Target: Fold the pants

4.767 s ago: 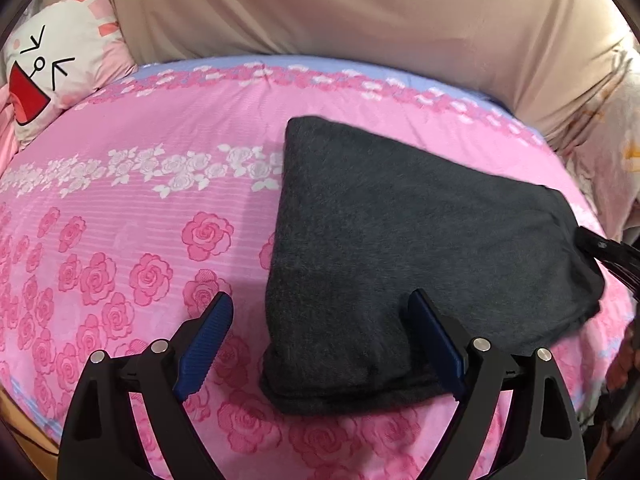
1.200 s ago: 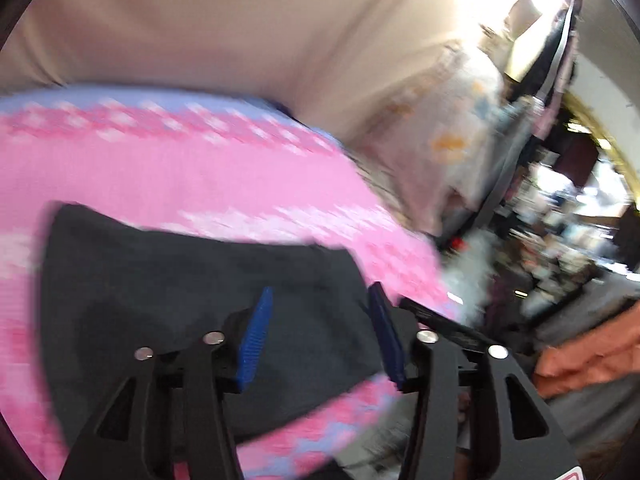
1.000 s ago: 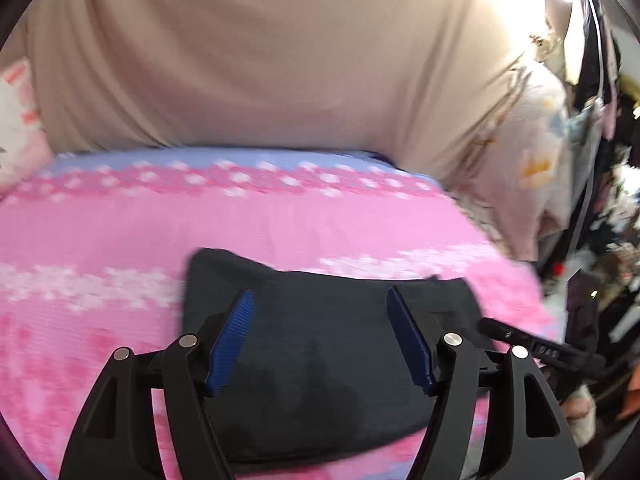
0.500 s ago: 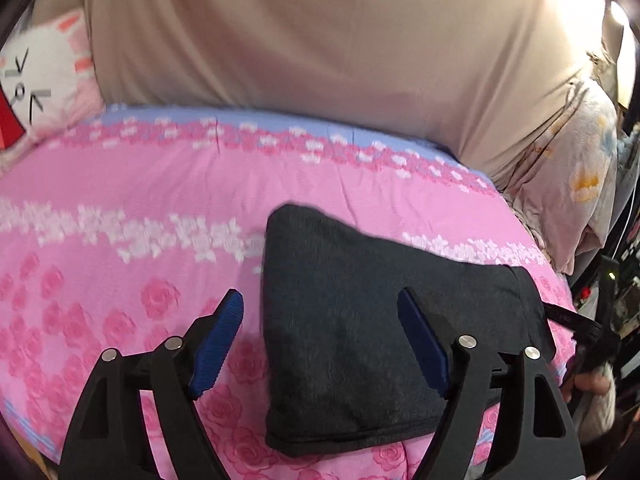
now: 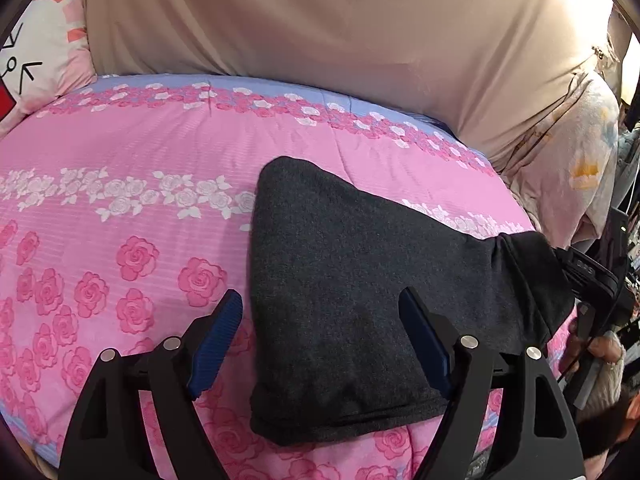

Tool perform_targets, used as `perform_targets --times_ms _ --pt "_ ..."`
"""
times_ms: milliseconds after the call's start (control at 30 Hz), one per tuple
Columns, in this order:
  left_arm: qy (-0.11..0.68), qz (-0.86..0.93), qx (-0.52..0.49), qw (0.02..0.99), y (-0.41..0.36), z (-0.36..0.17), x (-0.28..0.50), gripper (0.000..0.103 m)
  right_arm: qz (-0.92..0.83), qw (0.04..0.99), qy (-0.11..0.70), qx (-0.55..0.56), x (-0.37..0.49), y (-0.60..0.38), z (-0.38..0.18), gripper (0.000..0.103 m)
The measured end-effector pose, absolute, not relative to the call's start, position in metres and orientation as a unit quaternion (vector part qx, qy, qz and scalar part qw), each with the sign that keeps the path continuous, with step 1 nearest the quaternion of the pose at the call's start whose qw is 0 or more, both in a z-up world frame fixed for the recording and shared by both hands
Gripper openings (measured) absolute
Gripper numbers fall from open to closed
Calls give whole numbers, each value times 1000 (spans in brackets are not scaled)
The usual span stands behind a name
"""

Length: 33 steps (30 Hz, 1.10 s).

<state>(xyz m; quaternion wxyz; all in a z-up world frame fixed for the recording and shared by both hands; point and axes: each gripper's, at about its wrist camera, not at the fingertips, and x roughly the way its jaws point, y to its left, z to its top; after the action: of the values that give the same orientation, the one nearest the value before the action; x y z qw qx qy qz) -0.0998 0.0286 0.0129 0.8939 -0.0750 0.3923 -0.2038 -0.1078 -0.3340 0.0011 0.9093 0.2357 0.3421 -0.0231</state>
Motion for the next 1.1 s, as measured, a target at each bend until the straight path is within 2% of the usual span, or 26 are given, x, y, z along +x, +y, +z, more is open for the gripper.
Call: perform_targets --times_ms 133,333,533,633,667,833,867,900,933,967,1000,1100 --pt "393 -201 -80 894 35 10 -96 78 1 901 328 285 -129 -347 5 68" --pt "398 -222 -73 887 18 9 -95 78 37 889 374 262 -88 -325 -17 69" --pt "388 -211 -73 894 30 15 -103 78 57 882 364 293 -89 -329 -9 70" --pt "385 -201 -81 897 40 15 -101 78 79 879 347 317 -110 -337 1 81" --pt "386 -199 -83 897 42 13 -100 78 91 876 346 323 -114 -338 2 89" --pt "395 -209 -77 891 33 7 -97 78 78 876 382 285 -109 -324 -9 90" --pt "396 -213 -78 890 30 7 -98 78 60 882 384 267 -107 -320 -13 87" --pt "396 -216 -76 889 29 6 -100 78 47 888 382 253 -105 -318 -15 70" --pt "395 -218 -73 889 28 7 -102 78 47 889 387 239 -100 -313 -17 51" --pt "395 -217 -71 890 28 6 -103 78 39 890 389 235 -97 -312 -18 20" --pt "396 -216 -69 890 28 6 -103 78 37 897 382 218 -95 -307 -10 14" --pt "391 -210 -72 893 30 10 -103 78 51 928 328 170 -103 -291 36 10"
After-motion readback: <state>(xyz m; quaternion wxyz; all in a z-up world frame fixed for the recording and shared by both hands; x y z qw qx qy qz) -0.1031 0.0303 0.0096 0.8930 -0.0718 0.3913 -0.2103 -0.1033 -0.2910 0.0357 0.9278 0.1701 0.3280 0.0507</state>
